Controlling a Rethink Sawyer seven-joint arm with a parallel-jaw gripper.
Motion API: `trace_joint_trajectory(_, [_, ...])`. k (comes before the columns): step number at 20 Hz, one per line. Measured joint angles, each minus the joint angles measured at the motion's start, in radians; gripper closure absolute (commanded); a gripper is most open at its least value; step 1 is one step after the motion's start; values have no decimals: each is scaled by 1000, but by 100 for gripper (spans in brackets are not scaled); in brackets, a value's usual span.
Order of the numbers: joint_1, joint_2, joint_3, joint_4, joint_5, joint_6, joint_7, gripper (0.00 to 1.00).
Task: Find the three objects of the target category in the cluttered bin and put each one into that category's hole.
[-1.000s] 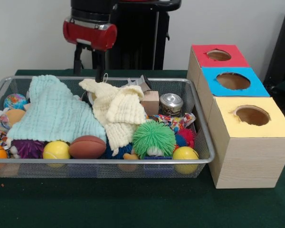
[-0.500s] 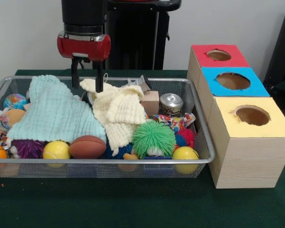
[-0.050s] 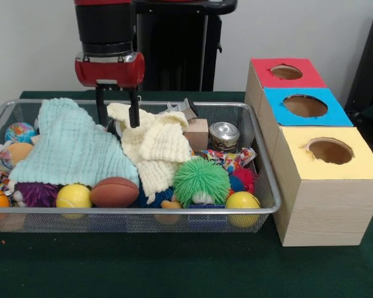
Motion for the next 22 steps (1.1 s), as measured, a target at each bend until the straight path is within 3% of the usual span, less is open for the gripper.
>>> trace_joint_trajectory(9, [-53,114,56,-26,-70,84,-43,0])
trace_joint_trajectory(22, [-111,124,106,-39,-138,168,-63,0])
